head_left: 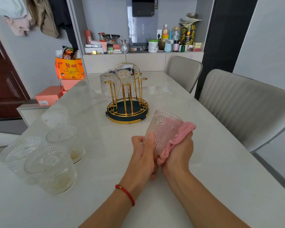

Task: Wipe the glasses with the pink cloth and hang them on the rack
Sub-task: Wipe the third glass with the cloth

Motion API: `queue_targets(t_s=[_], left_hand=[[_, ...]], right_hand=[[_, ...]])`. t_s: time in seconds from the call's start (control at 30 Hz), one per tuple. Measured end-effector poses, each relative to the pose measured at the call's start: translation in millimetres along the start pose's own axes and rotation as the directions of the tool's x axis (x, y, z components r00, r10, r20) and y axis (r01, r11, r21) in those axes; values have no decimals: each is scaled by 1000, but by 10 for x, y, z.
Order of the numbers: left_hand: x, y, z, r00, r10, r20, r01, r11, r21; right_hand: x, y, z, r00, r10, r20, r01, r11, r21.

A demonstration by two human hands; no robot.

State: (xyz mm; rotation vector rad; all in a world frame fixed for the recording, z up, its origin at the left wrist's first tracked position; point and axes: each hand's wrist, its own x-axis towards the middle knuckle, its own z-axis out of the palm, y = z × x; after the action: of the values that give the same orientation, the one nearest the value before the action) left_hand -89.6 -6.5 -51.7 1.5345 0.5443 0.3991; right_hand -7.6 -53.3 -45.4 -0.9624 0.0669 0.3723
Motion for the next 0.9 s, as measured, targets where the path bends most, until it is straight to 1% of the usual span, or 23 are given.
queue_targets(t_s=[0.07, 0.13, 0.17, 0.23, 0.3, 0.33, 0.37, 0.4, 0.43, 0.47, 0.5, 0.53, 0.57, 0.6, 0.63, 0.67, 0.77, 0.83, 0.87, 0.9], left_hand=[[-19, -6, -46, 998, -5, 57, 6, 1000, -24], [-15, 4, -76, 998, -3, 58, 6, 999, -52], [-11, 22, -90, 998, -29, 63, 34, 997, -71], [10, 50, -115, 984, -121, 128, 131, 988, -75], [21, 70, -126, 963, -196, 186, 214, 974, -81], [27, 64, -118, 959, -205, 194, 226, 970, -92], [40, 57, -98, 963, -207, 172, 225, 970, -91], [36, 39, -71, 976, -188, 111, 195, 979, -60], [19, 22, -35, 991, -133, 28, 133, 991, -8], [4, -9, 2, 998, -45, -40, 47, 997, 54], [-3, -27, 35, 997, 33, -76, -25, 993, 113], [-5, -50, 47, 994, 82, -76, -71, 987, 141], [-10, -54, 40, 992, 111, -63, -102, 986, 134], [-10, -51, 20, 991, 124, -41, -120, 987, 106], [-18, -40, -5, 992, 129, -14, -128, 989, 79], [-16, -31, -31, 991, 132, 16, -133, 990, 55], [-22, 10, -106, 990, 106, 92, -103, 994, -36], [12, 2, -137, 990, 78, 113, -76, 997, -25], [22, 6, -137, 992, 71, 100, -70, 997, -12], [30, 6, -118, 995, 71, 70, -70, 998, -6]], right_hand=[[-37, -2, -12, 999, 33, 36, -32, 999, -25], [-66, -27, -41, 996, 70, 48, -68, 997, -34], [-60, -36, -57, 996, 69, 57, -67, 997, -41], [-55, -64, -68, 995, 81, 62, -78, 996, -52], [-10, -101, -81, 988, 139, 69, -138, 990, -21], [12, -116, -77, 984, 156, 84, -156, 988, -9], [45, -116, -62, 983, 155, 95, -155, 988, -11], [41, -118, -36, 987, 136, 87, -133, 991, -30], [40, -105, -24, 992, 106, 67, -103, 993, -52], [25, -88, -18, 995, 77, 59, -73, 996, -58], [39, -58, -16, 997, 44, 60, -40, 997, -69], [21, -35, -12, 998, 13, 69, -8, 997, -78], [31, -6, -16, 998, -5, 68, 12, 995, -103], [33, -6, -17, 997, -24, 70, 32, 992, -121], [38, -6, -42, 996, -11, 94, 24, 991, -134], [56, -23, -59, 991, 32, 131, -13, 990, -141], [52, -118, -98, 946, 209, 249, -201, 978, -56], [53, -139, -105, 924, 246, 294, -249, 968, -28], [49, -134, -101, 915, 259, 308, -264, 964, -26], [53, -108, -82, 924, 254, 286, -258, 966, -24]])
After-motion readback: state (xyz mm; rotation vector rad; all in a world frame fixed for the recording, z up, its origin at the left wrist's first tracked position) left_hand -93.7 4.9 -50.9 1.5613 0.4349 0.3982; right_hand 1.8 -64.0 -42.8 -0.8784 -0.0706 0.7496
